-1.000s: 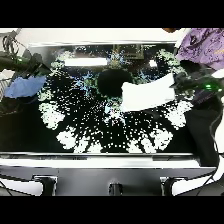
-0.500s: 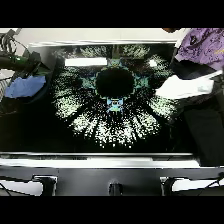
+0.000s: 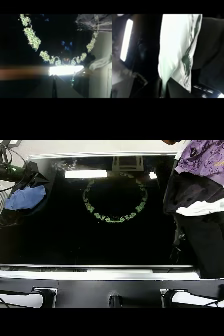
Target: Fold the clothes and pants, and hang the long-sleeved shirts on hangers.
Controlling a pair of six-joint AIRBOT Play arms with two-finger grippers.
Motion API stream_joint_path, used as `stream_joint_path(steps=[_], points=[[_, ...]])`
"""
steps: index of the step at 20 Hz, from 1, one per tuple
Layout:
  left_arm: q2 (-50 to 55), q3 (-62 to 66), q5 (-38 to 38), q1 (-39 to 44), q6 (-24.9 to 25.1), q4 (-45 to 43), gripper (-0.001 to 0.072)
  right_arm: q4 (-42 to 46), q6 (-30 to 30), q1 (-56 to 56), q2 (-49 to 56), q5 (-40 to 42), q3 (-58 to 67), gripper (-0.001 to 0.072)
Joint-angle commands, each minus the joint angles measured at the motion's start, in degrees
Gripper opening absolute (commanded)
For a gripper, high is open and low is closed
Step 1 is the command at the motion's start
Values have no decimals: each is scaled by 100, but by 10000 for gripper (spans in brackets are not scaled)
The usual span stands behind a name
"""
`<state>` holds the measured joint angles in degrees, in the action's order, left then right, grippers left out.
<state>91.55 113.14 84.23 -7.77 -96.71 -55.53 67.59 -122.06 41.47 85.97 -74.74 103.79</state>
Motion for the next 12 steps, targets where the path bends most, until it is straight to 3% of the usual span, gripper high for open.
stream_joint_path(steps=[1, 12], points=[[-68, 2, 13, 0, 0, 0, 16, 774, -581, 22, -278, -463, 4, 24], [-90, 2, 175, 0, 20, 0, 17, 2396, -752, 22, -509, -2100, -35, 24]])
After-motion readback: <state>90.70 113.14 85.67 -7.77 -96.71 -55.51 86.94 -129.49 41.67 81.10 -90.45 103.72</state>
